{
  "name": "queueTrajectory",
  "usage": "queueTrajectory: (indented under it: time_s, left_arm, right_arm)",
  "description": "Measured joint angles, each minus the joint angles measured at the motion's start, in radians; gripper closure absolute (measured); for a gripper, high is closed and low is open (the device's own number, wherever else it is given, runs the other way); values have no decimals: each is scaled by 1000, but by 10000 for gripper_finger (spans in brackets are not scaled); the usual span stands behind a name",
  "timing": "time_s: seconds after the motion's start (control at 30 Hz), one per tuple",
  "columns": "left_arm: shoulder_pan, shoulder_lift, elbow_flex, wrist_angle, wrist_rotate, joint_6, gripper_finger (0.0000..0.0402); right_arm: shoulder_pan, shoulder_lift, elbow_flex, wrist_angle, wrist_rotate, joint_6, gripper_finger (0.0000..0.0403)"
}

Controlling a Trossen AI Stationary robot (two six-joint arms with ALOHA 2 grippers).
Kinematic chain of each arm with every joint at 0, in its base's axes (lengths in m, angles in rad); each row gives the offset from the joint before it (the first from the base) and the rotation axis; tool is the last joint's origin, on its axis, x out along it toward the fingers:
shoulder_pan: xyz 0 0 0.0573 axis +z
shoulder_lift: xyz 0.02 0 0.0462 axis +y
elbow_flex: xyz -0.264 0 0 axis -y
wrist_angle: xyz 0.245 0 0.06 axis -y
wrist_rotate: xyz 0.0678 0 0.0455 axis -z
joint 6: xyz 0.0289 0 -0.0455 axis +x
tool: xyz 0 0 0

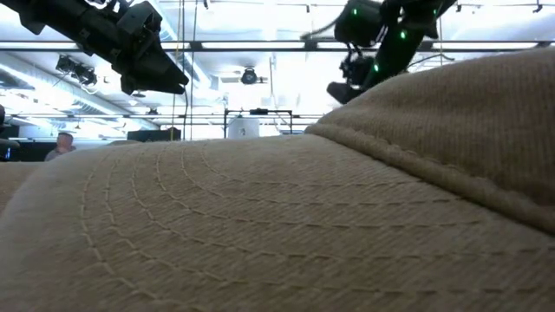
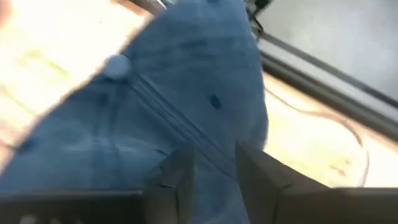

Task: Pick & Place hat
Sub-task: Put the top brown cap into the yellow bin

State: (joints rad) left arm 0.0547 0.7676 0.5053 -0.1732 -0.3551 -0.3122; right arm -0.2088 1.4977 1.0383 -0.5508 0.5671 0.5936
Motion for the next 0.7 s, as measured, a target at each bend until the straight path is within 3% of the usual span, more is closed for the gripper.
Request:
queueTrajectory:
  time_s: [0.4, 0.7]
  left_arm:
    - [0, 0, 0, 0, 0, 0, 225]
    - [-28, 0, 0, 10, 76, -14, 225]
  right_arm:
    - [97, -54, 91, 11, 2, -239, 257]
    - [186, -54, 95, 152, -176, -442, 256]
